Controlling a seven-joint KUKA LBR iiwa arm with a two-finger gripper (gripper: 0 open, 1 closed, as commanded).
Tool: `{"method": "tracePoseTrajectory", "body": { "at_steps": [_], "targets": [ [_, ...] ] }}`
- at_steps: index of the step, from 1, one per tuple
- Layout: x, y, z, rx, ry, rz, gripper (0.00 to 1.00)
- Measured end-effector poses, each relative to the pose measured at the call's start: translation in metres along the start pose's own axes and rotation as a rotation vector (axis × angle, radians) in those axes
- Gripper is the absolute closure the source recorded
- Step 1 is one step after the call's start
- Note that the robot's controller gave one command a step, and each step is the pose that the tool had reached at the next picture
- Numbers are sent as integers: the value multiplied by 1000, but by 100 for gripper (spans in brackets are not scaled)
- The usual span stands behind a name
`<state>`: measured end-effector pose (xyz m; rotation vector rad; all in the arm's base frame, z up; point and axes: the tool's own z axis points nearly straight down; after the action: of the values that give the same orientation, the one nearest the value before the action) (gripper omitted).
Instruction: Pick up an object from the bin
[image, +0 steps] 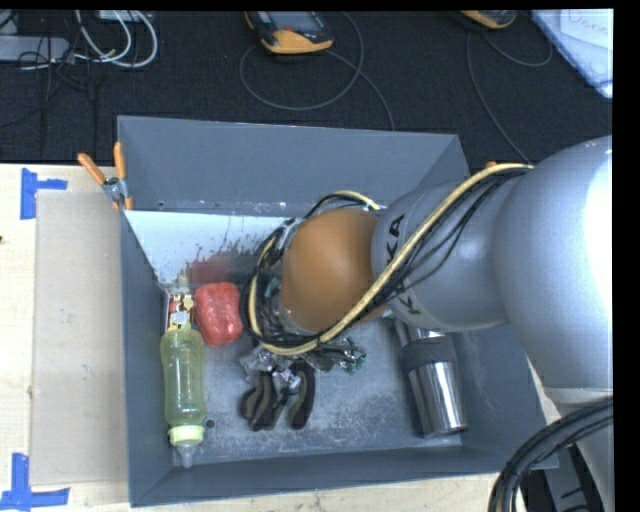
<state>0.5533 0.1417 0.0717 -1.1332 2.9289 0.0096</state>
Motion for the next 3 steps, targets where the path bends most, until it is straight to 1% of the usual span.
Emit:
{"method": "tracePoseTrajectory", "body": {
  "at_steps": [3],
  "targets": [
    [0,0,0,0,0,1,100]
  ]
}}
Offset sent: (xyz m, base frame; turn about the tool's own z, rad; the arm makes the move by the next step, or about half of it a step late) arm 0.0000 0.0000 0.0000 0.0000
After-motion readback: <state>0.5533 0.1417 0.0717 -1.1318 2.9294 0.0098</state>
